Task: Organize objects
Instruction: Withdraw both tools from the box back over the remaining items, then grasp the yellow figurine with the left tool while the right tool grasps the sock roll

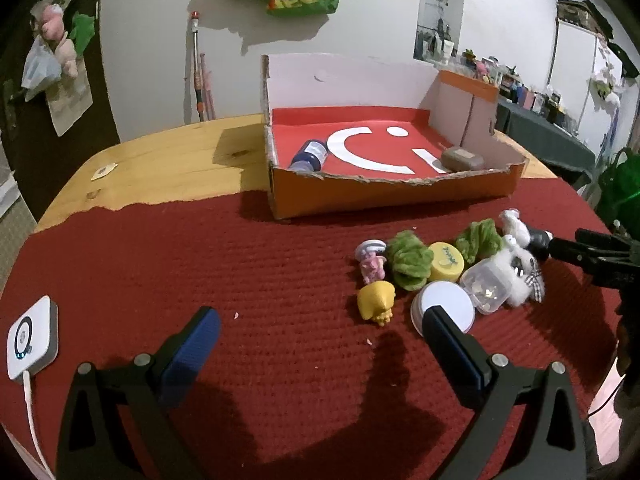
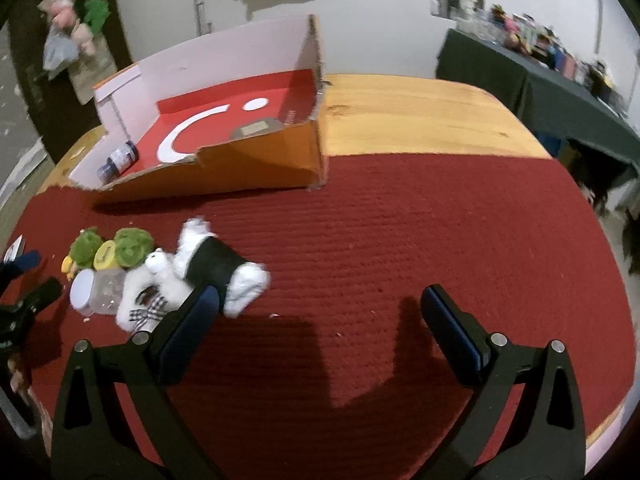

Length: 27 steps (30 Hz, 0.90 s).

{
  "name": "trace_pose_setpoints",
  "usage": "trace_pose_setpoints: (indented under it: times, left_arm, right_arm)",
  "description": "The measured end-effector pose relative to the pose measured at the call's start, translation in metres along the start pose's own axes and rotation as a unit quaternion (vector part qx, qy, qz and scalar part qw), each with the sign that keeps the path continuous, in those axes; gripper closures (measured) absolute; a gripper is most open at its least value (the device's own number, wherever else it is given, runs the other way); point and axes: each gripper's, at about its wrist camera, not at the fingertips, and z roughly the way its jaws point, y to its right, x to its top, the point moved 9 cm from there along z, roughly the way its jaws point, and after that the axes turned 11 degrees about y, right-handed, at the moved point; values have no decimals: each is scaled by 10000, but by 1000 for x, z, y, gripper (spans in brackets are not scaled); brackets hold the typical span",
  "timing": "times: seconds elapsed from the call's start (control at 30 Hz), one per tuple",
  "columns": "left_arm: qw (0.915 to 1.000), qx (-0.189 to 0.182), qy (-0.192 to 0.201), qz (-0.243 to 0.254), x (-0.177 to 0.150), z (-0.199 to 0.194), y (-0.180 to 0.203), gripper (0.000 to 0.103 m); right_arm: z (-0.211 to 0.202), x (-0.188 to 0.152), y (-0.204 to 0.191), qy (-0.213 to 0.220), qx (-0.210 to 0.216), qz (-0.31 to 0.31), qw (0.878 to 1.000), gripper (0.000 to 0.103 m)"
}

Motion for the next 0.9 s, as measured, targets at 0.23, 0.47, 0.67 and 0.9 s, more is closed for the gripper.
trace_pose_setpoints:
  times: [0.23, 0.47, 0.67, 0.9]
  left_arm:
    - [9999, -8, -59, 124, 2, 3, 0, 3]
    - [9989, -228, -318, 265, -2, 16, 4, 15]
    - [9972, -471, -388, 425, 1, 24, 12, 24]
    - [9949, -728, -375, 586, 9, 33, 23, 41]
  right_arm:
    - [4, -4, -10, -135, 164, -377, 9991, 0]
    - [12, -7, -19, -333, 208, -669, 9970, 0]
    - [22, -3, -28, -420, 402, -882, 9944, 3]
    - [28, 5, -36, -425, 671, -1029, 9915, 20]
